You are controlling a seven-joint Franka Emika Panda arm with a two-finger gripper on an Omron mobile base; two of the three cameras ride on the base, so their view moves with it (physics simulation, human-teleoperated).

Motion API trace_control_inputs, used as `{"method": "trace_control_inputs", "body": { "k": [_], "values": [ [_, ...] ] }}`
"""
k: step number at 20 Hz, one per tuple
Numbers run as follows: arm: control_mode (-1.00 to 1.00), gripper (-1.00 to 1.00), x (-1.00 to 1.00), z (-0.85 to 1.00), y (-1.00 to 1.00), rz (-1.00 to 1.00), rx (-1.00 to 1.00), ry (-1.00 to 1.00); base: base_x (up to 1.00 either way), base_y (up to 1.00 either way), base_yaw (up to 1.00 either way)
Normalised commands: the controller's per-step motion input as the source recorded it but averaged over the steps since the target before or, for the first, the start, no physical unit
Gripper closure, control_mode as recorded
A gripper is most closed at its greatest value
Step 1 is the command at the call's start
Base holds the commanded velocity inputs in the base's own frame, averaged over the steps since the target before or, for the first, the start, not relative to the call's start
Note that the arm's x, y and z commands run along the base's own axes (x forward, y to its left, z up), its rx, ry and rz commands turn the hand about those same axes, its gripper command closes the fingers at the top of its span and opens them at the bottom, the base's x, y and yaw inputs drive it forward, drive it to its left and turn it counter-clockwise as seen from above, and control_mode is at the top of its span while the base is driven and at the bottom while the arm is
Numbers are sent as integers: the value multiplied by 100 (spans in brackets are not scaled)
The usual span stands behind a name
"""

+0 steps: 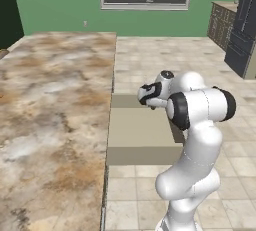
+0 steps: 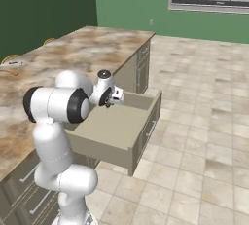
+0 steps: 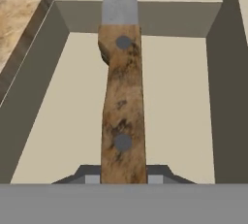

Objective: Pick up the metallic utensils from the counter and place them in the open drawer. Make sure not to pick up any wooden utensils.

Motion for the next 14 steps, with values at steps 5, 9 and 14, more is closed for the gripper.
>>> {"method": "trace_control_inputs", "body": {
  "k": [5,9,14],
  "values": [
    [-100,100,0,-65,-2,0,0,5,0,0,0],
    [-100,100,15,-71,0,0,0,6,0,0,0],
    [-100,100,4,-62,-2,0,0,3,0,0,0]
  ]
}}
